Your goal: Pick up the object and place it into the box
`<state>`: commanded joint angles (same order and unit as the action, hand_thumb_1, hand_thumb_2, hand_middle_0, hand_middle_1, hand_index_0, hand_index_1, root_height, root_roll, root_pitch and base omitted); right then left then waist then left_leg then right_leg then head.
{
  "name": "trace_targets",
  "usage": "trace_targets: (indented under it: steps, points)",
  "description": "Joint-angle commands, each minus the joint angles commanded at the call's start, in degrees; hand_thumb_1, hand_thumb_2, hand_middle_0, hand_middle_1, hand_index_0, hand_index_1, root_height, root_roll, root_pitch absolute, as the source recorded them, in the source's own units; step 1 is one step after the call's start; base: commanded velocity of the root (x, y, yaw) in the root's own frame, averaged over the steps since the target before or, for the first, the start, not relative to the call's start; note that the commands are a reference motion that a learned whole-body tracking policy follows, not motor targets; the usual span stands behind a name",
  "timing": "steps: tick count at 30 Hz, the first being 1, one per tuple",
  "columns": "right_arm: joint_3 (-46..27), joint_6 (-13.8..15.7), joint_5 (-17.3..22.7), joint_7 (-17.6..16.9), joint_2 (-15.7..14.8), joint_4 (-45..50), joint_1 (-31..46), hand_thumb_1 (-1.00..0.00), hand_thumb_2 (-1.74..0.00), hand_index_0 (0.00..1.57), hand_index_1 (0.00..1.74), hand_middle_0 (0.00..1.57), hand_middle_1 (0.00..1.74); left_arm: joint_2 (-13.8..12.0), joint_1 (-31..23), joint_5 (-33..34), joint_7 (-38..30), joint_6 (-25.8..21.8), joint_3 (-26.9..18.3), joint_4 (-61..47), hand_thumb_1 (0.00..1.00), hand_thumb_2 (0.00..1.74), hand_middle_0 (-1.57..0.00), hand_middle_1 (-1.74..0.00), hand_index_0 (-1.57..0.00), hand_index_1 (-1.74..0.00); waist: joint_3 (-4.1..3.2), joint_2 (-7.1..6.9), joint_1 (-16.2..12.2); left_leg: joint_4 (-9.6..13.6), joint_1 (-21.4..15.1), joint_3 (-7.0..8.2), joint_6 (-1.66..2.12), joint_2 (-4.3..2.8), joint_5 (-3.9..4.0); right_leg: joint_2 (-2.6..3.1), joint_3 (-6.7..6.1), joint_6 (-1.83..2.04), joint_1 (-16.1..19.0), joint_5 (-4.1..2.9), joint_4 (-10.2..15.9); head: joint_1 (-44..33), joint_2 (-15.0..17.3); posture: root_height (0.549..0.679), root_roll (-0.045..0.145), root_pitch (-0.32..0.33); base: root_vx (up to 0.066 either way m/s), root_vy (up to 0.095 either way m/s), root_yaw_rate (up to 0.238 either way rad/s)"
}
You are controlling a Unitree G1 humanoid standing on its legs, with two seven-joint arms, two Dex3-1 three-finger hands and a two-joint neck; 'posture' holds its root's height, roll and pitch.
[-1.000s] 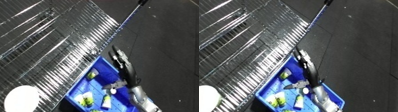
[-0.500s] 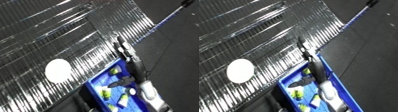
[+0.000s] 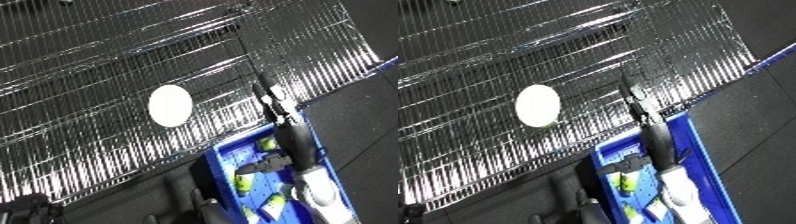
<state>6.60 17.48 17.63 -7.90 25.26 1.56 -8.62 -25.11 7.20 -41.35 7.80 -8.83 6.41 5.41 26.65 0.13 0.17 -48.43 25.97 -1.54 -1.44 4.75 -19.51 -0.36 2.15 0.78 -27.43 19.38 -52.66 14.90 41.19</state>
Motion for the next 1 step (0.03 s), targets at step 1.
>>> trace_targets:
  steps: [1]
  points:
    - [0.2,0.1,0.1,-0.2,0.0,-0.3,-0.2,0.00,0.00,0.00,0.00,0.00,0.00,-0.1,-0.1,0.0,0.0,0.1,0.1,-0.1,1.00,1.74,-1.57,-1.74,-1.57,-1.74,0.05,0.02,0.2,-0.2,0.1,-0.02,-0.03,0.02,-0.01,-0.09,0.12,0.01,-0.2,0.04,-0.3,-0.2,-0.1,0.621,0.064,-0.036,0.056,-0.010,0.102]
